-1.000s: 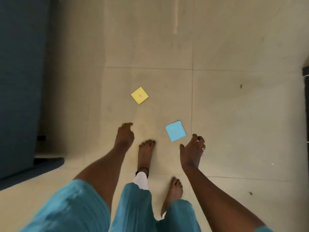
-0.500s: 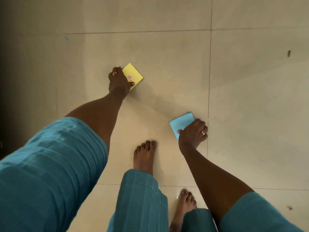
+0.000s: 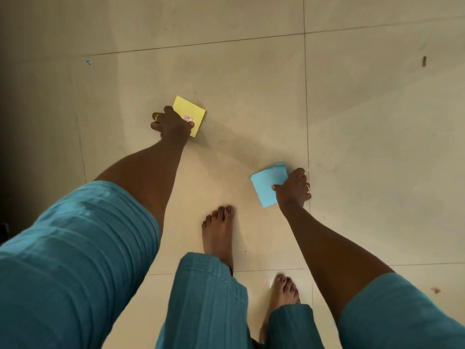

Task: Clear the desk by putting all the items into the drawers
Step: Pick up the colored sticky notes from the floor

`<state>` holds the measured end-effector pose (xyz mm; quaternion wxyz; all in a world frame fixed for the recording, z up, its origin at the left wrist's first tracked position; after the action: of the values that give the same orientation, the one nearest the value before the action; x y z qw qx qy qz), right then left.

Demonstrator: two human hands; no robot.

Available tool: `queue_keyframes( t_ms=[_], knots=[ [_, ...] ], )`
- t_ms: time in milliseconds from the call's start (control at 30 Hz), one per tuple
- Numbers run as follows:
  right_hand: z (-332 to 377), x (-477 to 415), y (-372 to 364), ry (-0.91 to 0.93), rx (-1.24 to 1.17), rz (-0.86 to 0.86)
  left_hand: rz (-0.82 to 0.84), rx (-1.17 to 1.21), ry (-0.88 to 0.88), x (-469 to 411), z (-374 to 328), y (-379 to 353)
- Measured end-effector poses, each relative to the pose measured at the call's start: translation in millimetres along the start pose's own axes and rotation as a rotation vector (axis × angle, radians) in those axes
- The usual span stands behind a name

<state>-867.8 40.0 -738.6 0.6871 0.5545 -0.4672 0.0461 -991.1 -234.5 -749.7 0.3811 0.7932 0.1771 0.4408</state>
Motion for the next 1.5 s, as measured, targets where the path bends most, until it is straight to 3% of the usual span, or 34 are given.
queue_keyframes(
  t_ms=[67, 133, 167, 200, 233, 267, 300, 367, 400, 500, 700, 900, 1033, 1500],
  knots=[
    [-4.8, 1.5, 3.1, 0.021, -0.042, 0.037, 0.039, -0.108, -0.051, 12.2, 48.2, -16.0],
    [-12.2, 5.8, 10.2, 0.048, -0.086, 0.088, 0.151, -0.108, -0.179, 50.0, 135.4, -61.8],
    [-16.7, 9.2, 14.6, 0.064, -0.112, 0.101, 0.132, -0.094, -0.190, 73.3, 173.2, -78.2],
    [-20.9, 12.8, 19.0, 0.073, -0.147, 0.102, 0.248, 0.104, -0.103, 103.2, 192.1, -95.5],
    [-26.9, 19.1, 25.3, 0.070, -0.190, 0.096, 0.325, 0.119, -0.056, 130.7, 198.4, -95.2],
    [-32.7, 26.9, 31.7, 0.055, -0.225, 0.089, 0.340, 0.238, -0.001, 149.2, 155.9, -67.6],
    [-39.9, 36.9, 39.6, 0.033, -0.251, 0.083, 0.348, 0.180, 0.047, 159.5, 147.8, -56.6],
    [-52.6, 60.4, 54.5, -0.007, -0.299, 0.072, 0.231, 0.199, 0.095, 160.5, 54.4, -6.3],
    [-61.2, 74.5, 64.6, -0.028, -0.348, 0.064, 0.290, 0.016, -0.048, 186.1, 30.2, 1.6],
    [-91.6, 116.8, 95.5, -0.065, -0.527, 0.062, 0.355, 0.142, -0.048, 237.1, -17.0, 26.0],
    [-163.1, 202.7, 153.2, -0.170, -0.822, 0.073, 0.508, 0.052, -0.045, 372.4, -42.4, 54.7],
    [-235.2, 278.4, 190.5, -0.372, -0.991, -0.031, 0.608, -0.145, -0.156, 516.3, -78.2, 93.7],
    [-279.9, 330.1, 211.7, -0.515, -1.146, -0.138, 0.665, -0.134, -0.179, 579.7, -80.2, 93.1],
    [-457.9, 517.2, 268.8, -1.032, -1.693, -0.578, 1.021, -0.396, -0.713, 850.9, -99.9, 92.2]
  ],
)
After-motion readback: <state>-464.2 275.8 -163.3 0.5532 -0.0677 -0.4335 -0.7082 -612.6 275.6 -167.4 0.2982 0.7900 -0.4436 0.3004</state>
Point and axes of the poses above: each hand's wrist, its own x-axis away from the middle knuckle, its own y-axis out of the back of the hand, z = x × y, the point moved 2 cm from there along -x, towards the middle knuckle, and after that the axes turned 13 degrees about x, right-handed, at the moved point
